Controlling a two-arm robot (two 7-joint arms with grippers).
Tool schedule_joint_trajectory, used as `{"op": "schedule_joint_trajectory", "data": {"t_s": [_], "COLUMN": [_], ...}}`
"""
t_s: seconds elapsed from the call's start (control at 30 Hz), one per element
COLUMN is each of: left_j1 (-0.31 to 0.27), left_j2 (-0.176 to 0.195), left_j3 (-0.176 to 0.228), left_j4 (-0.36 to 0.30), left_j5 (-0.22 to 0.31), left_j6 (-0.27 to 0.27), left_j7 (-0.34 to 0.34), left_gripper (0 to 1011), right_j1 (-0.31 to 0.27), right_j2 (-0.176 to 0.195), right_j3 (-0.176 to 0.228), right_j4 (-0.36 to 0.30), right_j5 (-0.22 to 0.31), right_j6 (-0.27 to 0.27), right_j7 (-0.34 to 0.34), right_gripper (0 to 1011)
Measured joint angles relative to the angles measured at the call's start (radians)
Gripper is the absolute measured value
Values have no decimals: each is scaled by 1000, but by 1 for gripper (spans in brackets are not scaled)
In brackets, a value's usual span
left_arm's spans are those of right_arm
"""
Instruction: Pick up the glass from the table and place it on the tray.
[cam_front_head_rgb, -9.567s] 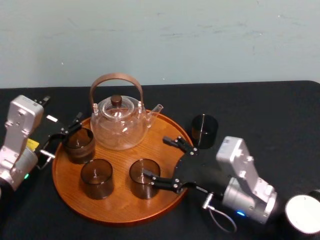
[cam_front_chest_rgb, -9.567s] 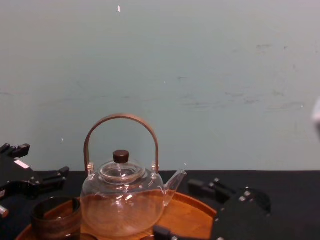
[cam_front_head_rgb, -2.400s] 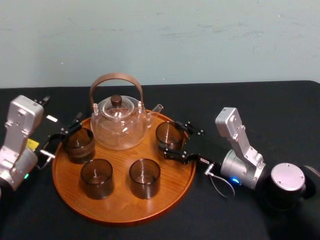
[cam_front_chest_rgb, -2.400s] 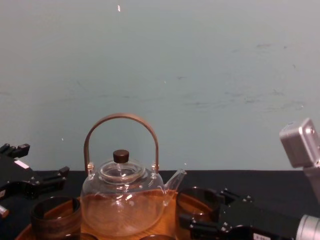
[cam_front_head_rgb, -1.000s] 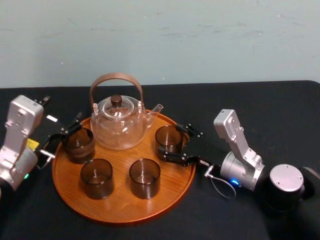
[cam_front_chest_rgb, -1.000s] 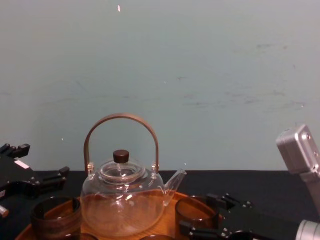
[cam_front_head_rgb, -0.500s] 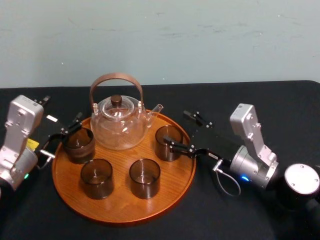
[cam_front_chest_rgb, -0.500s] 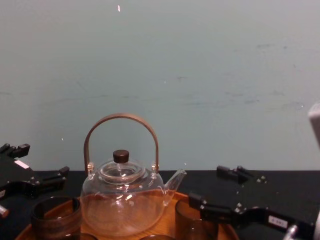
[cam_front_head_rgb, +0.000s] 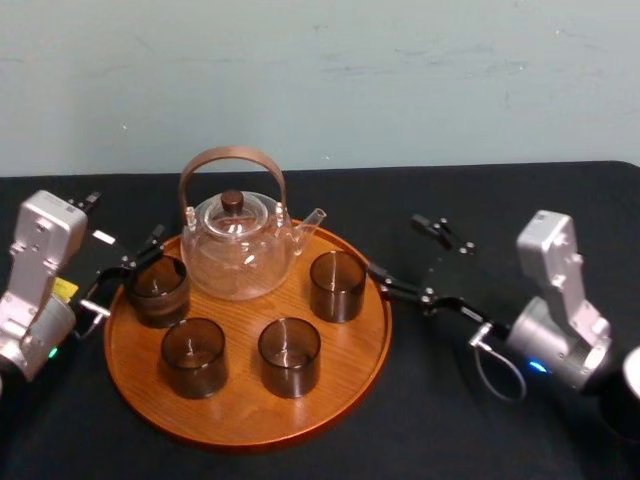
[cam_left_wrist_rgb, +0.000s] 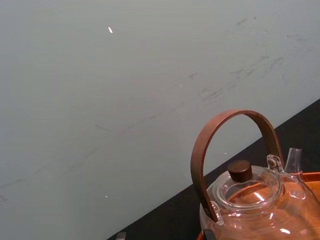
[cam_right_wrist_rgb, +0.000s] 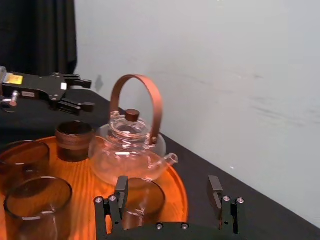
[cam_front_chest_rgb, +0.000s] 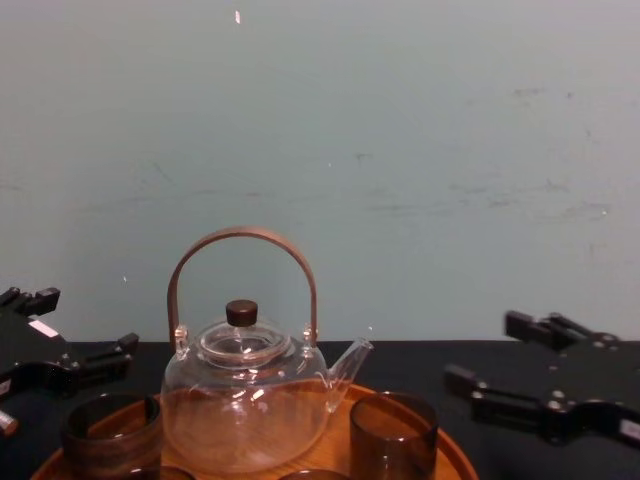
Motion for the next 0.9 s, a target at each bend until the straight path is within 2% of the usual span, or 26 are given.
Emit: {"op": "schedule_joint_trajectory", "data": {"t_s": [0.1, 0.27, 0.57, 0.9], "left_j1": [0, 0, 0, 0], "left_j2": [0, 0, 0, 0], "left_j3": [0, 0, 0, 0], "left_j4": [0, 0, 0, 0], "left_j5": [0, 0, 0, 0], "left_j6": [0, 0, 0, 0], "left_j7": [0, 0, 0, 0], "left_gripper": [1001, 1002, 1001, 1001], "right_j1": [-30, -59, -86, -94], "right_j2": [19, 37, 46, 28], "right_j3": [27, 75, 146, 174], "right_j4": [-20, -16, 14, 46], "right_j5": [1, 18, 52, 48], "right_j6": [-12, -28, -40, -44], "right_j7": [-16, -28, -33, -44], "right_gripper": [1002, 1002, 1002, 1002]}}
